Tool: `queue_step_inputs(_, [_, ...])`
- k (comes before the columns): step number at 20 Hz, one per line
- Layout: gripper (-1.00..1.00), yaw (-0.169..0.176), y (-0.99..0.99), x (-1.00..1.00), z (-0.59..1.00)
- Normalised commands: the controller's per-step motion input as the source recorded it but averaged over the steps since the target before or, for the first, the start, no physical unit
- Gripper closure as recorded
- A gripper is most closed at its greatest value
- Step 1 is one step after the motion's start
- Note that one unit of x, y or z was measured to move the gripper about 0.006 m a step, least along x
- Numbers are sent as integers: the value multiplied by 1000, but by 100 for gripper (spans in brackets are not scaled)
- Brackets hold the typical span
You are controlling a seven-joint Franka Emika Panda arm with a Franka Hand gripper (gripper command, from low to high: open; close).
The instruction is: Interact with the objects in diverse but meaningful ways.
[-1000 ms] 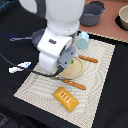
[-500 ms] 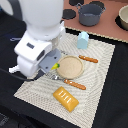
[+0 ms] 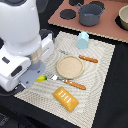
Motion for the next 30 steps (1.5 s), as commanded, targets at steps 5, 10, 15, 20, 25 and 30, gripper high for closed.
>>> queue_step_inputs(5, [-100, 28, -10, -142, -103])
queue_step_inputs(10, [-100, 11, -33, -135, 226])
queue_step_inputs(15, [-100, 10, 185, -230, 441])
queue_step_inputs(20, [-100, 3, 343, -538, 251])
queue_step_inputs(25, [-100, 19, 442, -651, -7])
queue_step_inputs(30, [-100, 14, 433, -870, -173])
